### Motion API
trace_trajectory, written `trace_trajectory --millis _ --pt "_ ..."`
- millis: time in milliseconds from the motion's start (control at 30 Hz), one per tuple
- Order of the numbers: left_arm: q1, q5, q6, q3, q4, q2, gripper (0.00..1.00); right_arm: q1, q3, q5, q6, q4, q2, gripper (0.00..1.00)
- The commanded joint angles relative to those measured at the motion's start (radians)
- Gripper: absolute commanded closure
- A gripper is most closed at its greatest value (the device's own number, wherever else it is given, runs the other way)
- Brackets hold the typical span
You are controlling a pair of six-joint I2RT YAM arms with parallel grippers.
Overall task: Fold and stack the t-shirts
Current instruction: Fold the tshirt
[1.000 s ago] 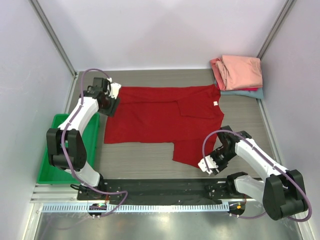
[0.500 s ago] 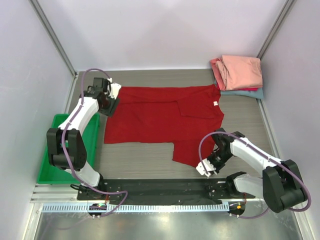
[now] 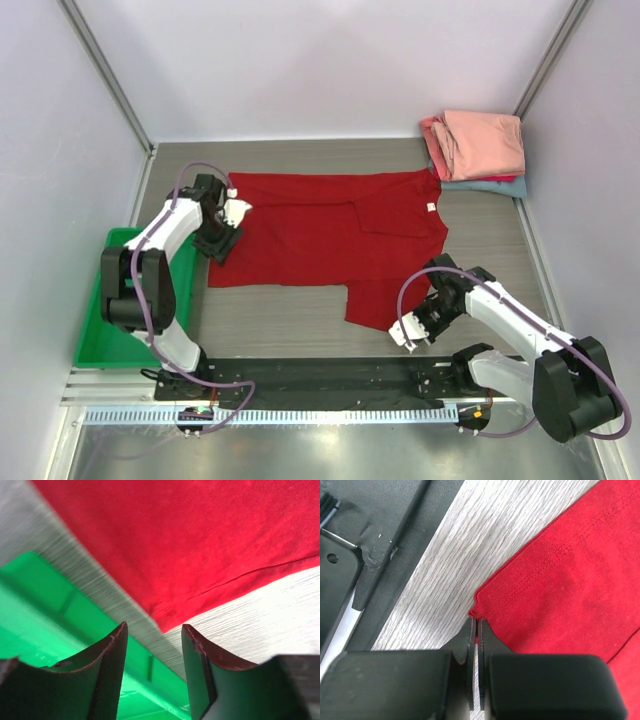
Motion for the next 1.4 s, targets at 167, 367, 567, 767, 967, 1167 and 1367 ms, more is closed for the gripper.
trace_trajectory --millis 167,367,567,767,967,1167,1367 --pt "0.010 0.023 0.011 0.022 -0.084 0.074 0.48 0.014 -0.007 0.018 0.063 0.027 -0.024 0.99" --pt "0.012 -0.010 0.025 -0.034 -0.066 0.082 0.47 0.021 0.001 0.023 0.103 0.050 -0.006 0.99" --pt "0.012 -0.033 0.032 -0.041 -0.033 0.127 0.47 0.027 0.022 0.027 0.116 0.056 0.019 0.99" --pt "0.012 -0.069 0.042 -0.047 -0.018 0.182 0.50 0.029 0.028 0.029 0.139 0.070 0.037 0.99" --pt "0.012 -0.093 0.066 -0.069 -0.003 0.185 0.59 0.029 0.031 0.031 0.169 0.081 0.036 0.99" --pt "0.013 -0.064 0.078 -0.045 -0.041 0.199 0.98 0.029 0.066 0.058 0.288 0.112 0.005 0.99" --pt "0.004 0.008 0.065 0.040 -0.114 0.174 1.00 0.027 0.242 0.061 0.613 0.127 -0.114 0.99"
